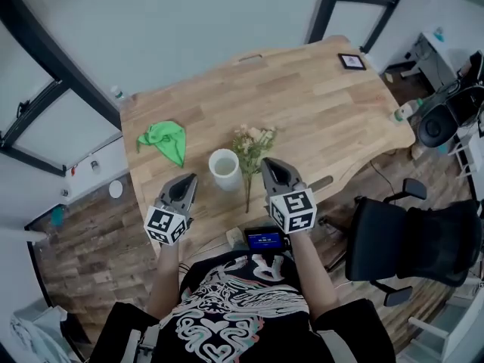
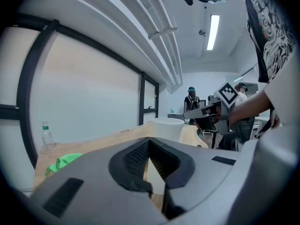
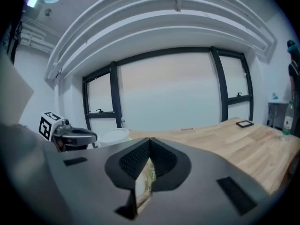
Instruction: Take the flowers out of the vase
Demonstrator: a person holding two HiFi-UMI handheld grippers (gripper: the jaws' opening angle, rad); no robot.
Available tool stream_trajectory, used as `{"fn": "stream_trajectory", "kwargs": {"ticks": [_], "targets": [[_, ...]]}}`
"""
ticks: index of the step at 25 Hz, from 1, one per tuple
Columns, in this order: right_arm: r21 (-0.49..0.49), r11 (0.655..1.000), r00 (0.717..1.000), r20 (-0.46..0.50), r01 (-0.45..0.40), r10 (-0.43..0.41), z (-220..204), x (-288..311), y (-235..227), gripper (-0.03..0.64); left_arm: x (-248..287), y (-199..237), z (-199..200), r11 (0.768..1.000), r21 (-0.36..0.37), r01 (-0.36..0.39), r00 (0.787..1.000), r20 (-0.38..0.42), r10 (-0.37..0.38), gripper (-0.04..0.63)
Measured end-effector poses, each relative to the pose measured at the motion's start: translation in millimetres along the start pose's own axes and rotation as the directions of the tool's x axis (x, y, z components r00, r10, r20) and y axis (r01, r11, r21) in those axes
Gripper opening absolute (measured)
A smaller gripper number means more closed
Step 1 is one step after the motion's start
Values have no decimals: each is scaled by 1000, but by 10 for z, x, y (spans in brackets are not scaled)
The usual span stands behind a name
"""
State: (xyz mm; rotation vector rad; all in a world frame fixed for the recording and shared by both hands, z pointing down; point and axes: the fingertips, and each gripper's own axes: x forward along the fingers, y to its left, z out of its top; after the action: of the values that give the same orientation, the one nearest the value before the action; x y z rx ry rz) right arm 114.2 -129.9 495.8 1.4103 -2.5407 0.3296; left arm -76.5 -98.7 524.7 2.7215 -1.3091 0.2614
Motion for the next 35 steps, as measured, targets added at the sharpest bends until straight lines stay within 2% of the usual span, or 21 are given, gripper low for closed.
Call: {"fn": "stream_trajectory", "kwargs": {"ticks": [4, 12, 16, 19, 23, 29, 35], "targets": [[-106, 994, 999, 48, 0, 5, 90, -270, 91, 5, -63, -217, 135, 999, 35, -25, 1000, 6, 25, 2], [-114, 991, 991, 103, -71, 83, 99, -1162, 229, 5, -483, -858, 335, 990, 27, -137, 990, 28, 137, 2], [-141, 986, 983, 147, -92, 112, 133, -1650, 322, 5, -745, -1256, 431, 980, 75, -186, 982, 42, 183, 2], [-166, 978, 975, 162, -128, 155, 126, -1984, 431, 5, -996, -1553, 461, 971, 67, -229, 973, 50, 226, 2], [-143, 982, 968, 196, -127, 154, 180, -2322, 471, 5, -1304, -1876, 590, 962, 62, -268, 962, 72, 263, 2], [-115, 987, 959, 247, -111, 137, 271, -2585, 579, 5, -1597, -1977, 817, 948, 87, -308, 948, 108, 298, 2], [-100, 992, 960, 259, -80, 103, 343, -2632, 741, 5, -1854, -1725, 1000, 939, 58, -340, 930, 170, 326, 2]]}}
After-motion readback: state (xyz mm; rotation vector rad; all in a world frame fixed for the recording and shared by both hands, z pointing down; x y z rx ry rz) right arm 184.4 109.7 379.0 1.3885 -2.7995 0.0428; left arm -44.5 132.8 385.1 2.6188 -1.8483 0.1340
